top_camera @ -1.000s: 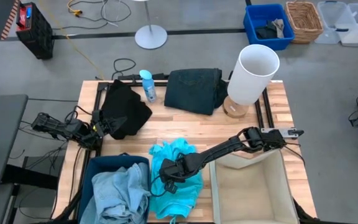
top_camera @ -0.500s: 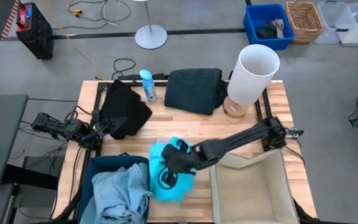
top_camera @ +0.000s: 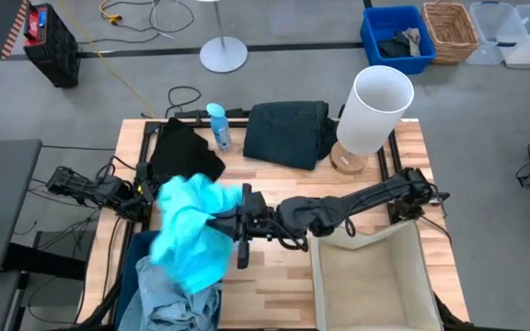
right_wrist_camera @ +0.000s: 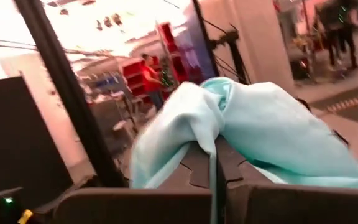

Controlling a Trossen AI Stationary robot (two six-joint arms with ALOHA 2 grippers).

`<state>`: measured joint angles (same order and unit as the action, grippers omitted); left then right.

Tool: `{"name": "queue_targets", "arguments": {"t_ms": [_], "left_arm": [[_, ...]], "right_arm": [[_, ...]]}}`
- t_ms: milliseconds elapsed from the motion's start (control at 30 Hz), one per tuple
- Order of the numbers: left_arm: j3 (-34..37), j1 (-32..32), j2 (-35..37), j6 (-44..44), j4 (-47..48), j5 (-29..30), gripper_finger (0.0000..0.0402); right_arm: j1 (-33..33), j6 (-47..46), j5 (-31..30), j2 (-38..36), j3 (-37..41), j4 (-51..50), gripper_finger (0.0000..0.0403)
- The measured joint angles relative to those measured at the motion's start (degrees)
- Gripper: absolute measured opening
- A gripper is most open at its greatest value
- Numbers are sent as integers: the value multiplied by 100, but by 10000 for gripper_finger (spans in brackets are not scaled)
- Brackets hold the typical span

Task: Sort clothes
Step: Put the blue short pants into the blue laundry organizer

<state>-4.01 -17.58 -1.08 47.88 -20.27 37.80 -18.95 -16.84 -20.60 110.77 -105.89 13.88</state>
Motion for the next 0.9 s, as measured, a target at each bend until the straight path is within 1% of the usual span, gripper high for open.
{"name": "queue_targets", "arguments": {"t_ms": [167,300,333,400,433,500,533,633,667,733,800,900], "left_arm": [[2,0,0,-1,-6,1,6],[2,0,0,-22,-8,5,6],[2,0,-4,-13,-2,5,6],[2,0,1,-23,-7,4,6],[4,0,4,-26,-4,5,6],[4,0,2,-26,-9,14,6],[4,0,2,-28,-1,10,6],[5,0,2,-26,16,12,6],[5,1,1,-25,17,11,6],[4,0,-3,-14,15,13,6],[7,0,9,-11,31,3,6],[7,1,9,-7,22,3,6]], "right_arm": [[-57,-92,404,205,7,850,0],[-118,-557,867,509,-106,1387,0],[-170,-628,935,633,-177,1458,0],[-197,-764,1104,1038,-533,1855,0],[-202,-842,1231,1217,-732,1885,0],[-200,-1143,1672,1668,-1342,1836,0],[-179,-1324,1859,1884,-1681,1635,0],[-119,-1786,2364,2533,-2720,741,0],[-106,-1911,2523,2706,-2937,459,0],[-66,-2209,2663,2735,-2635,620,0],[-45,-2451,2671,2733,-2536,348,0],[-48,-2500,2699,2700,-2592,-121,1]]}}
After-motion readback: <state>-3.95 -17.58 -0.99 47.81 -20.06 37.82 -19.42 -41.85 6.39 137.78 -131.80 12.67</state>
